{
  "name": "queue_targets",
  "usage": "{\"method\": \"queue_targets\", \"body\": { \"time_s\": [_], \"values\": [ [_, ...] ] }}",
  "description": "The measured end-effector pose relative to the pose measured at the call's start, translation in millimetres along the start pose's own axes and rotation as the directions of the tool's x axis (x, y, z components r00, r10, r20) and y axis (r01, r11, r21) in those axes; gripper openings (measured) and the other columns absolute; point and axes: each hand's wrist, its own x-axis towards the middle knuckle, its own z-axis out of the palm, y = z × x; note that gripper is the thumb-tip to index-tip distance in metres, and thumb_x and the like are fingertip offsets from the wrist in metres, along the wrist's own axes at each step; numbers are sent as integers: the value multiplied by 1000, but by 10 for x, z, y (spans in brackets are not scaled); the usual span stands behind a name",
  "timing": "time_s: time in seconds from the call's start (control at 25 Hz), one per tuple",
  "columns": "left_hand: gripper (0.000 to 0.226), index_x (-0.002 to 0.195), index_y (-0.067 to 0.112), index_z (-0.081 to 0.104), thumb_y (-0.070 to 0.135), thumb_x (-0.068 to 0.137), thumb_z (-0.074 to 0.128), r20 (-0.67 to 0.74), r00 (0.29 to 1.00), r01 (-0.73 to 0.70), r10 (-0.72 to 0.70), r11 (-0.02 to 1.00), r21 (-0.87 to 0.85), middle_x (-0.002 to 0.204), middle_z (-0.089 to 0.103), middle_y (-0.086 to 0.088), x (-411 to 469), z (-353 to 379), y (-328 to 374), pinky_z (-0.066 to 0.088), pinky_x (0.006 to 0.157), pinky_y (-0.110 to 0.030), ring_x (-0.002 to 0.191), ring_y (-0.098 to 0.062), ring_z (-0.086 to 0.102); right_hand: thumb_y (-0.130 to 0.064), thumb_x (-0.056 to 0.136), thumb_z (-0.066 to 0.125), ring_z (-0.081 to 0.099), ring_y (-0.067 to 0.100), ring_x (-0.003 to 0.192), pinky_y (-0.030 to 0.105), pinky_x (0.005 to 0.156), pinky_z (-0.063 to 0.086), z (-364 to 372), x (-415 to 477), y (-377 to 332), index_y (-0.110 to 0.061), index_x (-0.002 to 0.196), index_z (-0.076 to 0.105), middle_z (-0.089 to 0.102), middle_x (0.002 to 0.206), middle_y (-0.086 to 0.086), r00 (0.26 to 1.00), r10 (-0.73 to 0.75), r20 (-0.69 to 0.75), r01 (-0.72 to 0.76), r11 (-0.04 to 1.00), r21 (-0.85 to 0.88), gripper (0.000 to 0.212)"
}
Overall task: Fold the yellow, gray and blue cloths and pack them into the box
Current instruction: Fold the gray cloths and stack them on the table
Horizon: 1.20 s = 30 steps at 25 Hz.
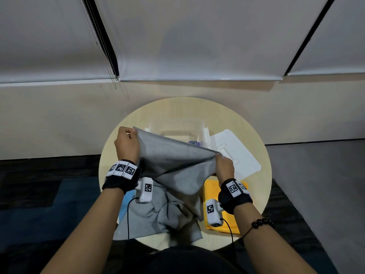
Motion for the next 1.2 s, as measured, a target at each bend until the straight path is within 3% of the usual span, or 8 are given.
{"method": "queue_targets", "body": {
  "time_s": [0.24,0.36,0.44,0.6,0.68,0.8,1.0,1.2],
  "values": [
    [19,100,11,54,28,103,47,-30,998,58,-59,998,-23,93,59,-7,38,15,14,38,73,-29,83,-27,54,-39,100,51,57,32,85,38,70,47,14,-8,-68,-16,72,53,58,78,7,991,-69,115,85,986,-144,36],
    [16,100,14,52,28,103,46,36,999,8,-8,1000,4,87,61,-6,20,38,-11,38,64,-30,79,-29,57,-35,100,55,66,41,99,57,92,55,-9,-48,-78,2,98,66,69,103,25,959,-36,281,68,992,-106,38],
    [13,99,16,54,28,103,50,136,985,-113,111,994,7,85,62,-1,-88,81,6,36,62,-28,79,-23,57,-26,100,56,67,42,105,58,92,56,2,-117,-126,5,111,65,68,114,28,924,-23,383,40,998,-38,34],
    [4,96,18,63,21,98,61,398,834,-393,382,918,-58,90,69,4,-469,299,69,49,73,-26,83,-13,64,-12,103,54,70,40,99,40,78,63,83,-326,-303,8,109,60,67,110,30,783,-18,622,-65,992,112,21],
    [3,95,18,68,18,95,65,507,735,-479,450,874,-82,92,69,5,-671,435,64,52,79,-26,85,-10,65,-5,103,50,70,38,93,41,87,61,120,-403,-390,3,99,58,69,100,29,717,-47,696,-48,992,117,12],
    [4,94,17,72,16,92,69,562,666,-531,490,841,-104,93,66,5,-833,557,3,54,81,-30,87,-10,64,3,102,41,68,39,101,47,102,53,100,-414,-457,9,114,59,68,106,31,688,-87,721,-25,989,143,22],
    [10,88,27,66,18,94,66,538,758,-375,370,921,-105,81,70,15,-804,558,-50,48,69,-11,79,3,65,-6,103,50,70,42,107,42,96,58,59,-424,-396,8,121,62,71,111,29,718,-96,689,-41,983,180,26],
    [7,91,24,60,21,98,61,500,827,-220,256,967,-130,77,68,7,-804,571,-90,43,60,-10,63,5,59,-19,98,65,71,37,93,35,84,61,102,-478,-382,2,105,66,70,107,31,769,-111,629,-31,977,210,22]
  ]
}}
